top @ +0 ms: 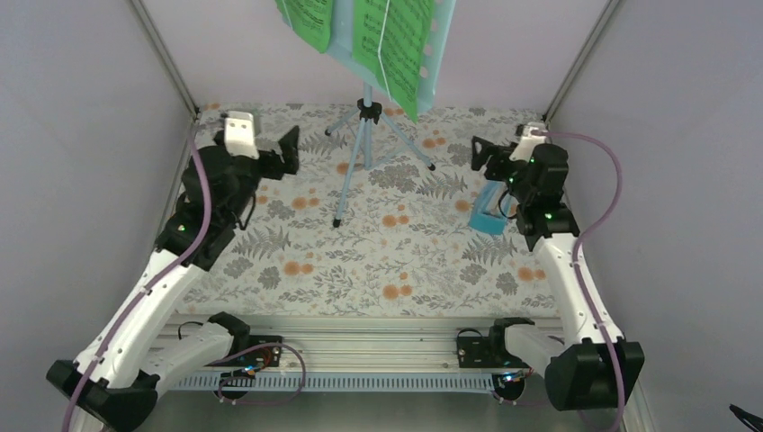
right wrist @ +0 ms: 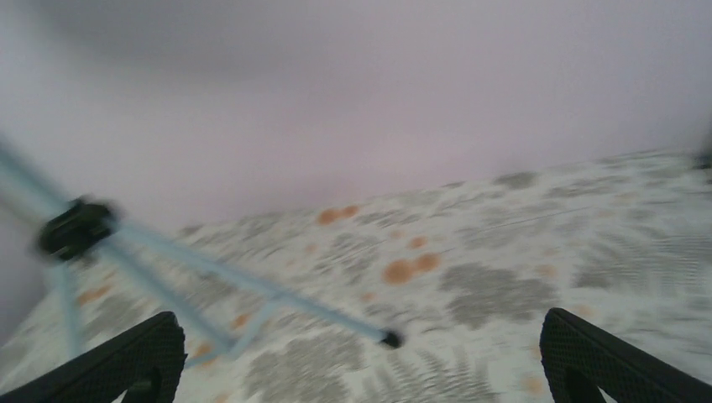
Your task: Pack up the instrument practice props
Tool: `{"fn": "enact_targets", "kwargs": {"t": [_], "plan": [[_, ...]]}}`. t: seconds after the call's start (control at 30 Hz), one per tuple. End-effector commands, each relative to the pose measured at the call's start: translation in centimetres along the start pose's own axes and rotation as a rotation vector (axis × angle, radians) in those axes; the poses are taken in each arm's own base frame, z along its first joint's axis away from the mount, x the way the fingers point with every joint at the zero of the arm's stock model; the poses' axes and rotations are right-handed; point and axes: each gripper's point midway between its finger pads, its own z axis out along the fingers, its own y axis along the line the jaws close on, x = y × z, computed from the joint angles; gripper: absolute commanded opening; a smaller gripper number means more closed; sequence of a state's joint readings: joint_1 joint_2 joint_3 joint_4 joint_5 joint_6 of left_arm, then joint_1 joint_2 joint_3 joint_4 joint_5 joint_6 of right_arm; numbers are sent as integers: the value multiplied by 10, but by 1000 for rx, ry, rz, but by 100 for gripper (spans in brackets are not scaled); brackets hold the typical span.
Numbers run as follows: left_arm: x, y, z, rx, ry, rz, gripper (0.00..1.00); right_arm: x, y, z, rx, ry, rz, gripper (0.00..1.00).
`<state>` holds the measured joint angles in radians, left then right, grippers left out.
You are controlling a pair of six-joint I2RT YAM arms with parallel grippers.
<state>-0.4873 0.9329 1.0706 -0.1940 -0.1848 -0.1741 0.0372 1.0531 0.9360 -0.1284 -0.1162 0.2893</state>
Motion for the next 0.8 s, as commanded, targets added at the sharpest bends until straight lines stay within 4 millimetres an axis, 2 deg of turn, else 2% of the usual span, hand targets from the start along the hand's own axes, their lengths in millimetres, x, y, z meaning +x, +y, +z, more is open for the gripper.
{"fn": "enact_targets", "kwargs": {"t": [0.0,0.1,0.17,0.27,0.37,0.5,0.53,0.67,0.77], "plan": [[-11,60,-17,-216,18,71,100,31,94,-9,-440,90,-31,100],[-5,81,-15,-207,35,61,100,49,149,-22,-676,58,-55,100],[16,86,-4,-170,72,61,100,50,179,-26,-788,2,-83,99],[48,95,12,-174,146,75,100,47,209,-13,-849,-39,-140,94],[62,103,18,-194,195,96,100,37,229,13,-891,-48,-136,83],[58,105,14,-203,185,148,100,25,255,61,-921,2,-126,73],[58,107,12,-208,185,155,100,32,260,78,-920,28,-127,71],[67,108,11,-209,212,160,100,27,272,117,-891,15,-145,69],[68,105,13,-187,215,154,100,24,277,139,-864,1,-175,66]]}}
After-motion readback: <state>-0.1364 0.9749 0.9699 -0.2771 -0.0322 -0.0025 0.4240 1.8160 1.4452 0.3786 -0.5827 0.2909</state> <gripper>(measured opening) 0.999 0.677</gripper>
